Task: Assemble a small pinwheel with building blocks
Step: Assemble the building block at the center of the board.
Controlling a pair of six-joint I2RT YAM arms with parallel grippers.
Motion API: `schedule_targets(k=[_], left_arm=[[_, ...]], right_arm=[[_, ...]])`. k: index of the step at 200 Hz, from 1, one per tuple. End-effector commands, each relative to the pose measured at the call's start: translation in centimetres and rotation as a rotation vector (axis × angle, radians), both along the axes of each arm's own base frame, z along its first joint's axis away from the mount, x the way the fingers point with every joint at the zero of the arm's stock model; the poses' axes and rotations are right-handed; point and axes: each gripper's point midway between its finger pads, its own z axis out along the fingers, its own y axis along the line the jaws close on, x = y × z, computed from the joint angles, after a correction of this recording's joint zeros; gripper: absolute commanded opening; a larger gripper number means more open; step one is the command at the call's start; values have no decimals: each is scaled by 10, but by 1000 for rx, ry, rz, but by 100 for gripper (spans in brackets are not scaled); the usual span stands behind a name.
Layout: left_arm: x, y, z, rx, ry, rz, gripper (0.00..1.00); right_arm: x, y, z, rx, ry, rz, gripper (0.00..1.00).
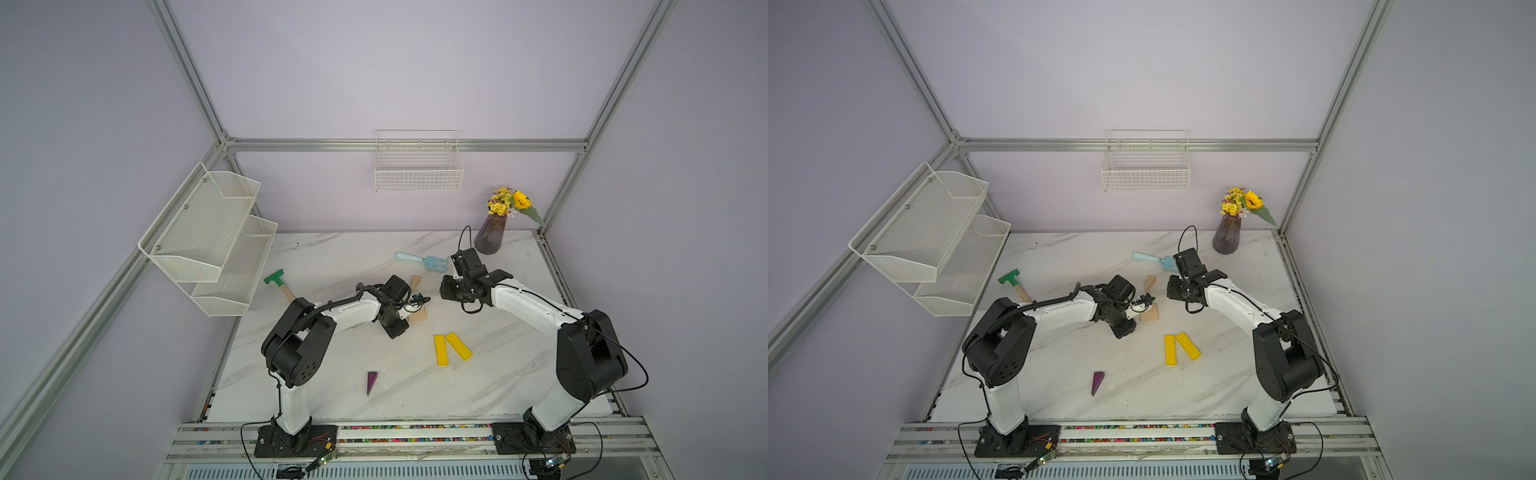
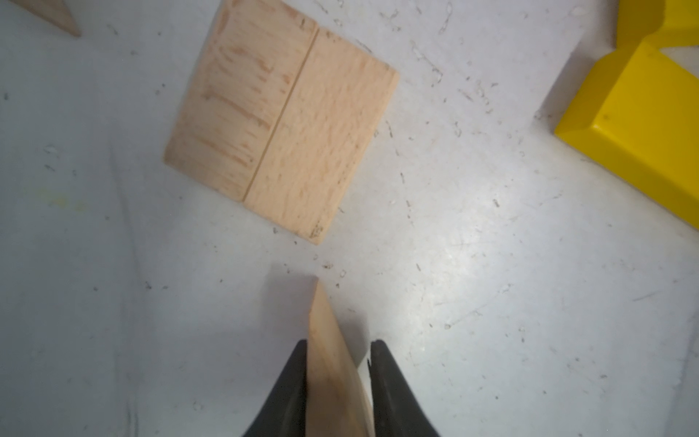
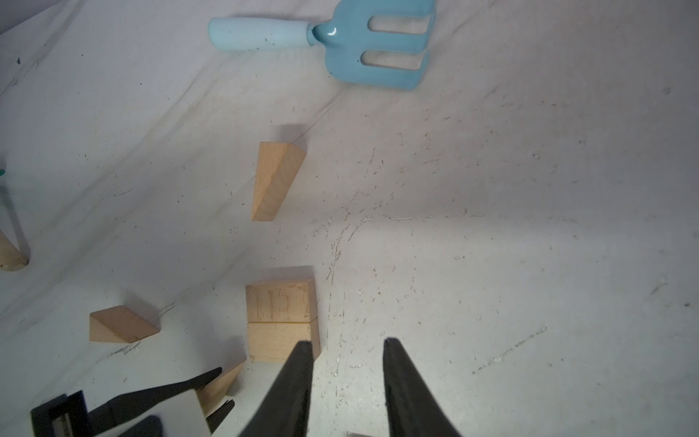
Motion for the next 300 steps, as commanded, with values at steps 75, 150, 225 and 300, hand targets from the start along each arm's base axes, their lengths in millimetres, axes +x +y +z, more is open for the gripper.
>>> schedule_targets(k=[75,150,225,300], left_arm=[[25,-3,72,-182,-148,130,64],[51,138,162,-412,-307,855,76],[1,250,139,-503,-294,1328,85],[-17,273,125,-587,-271,1465,90]], right_arm=[[19,-2,42,-40,-114,32,41],[25,103,47,-210,-236,494,50],[-25,238,-8,-163,-246,842,51],[-40,281,-36,-184,-253,942,54]])
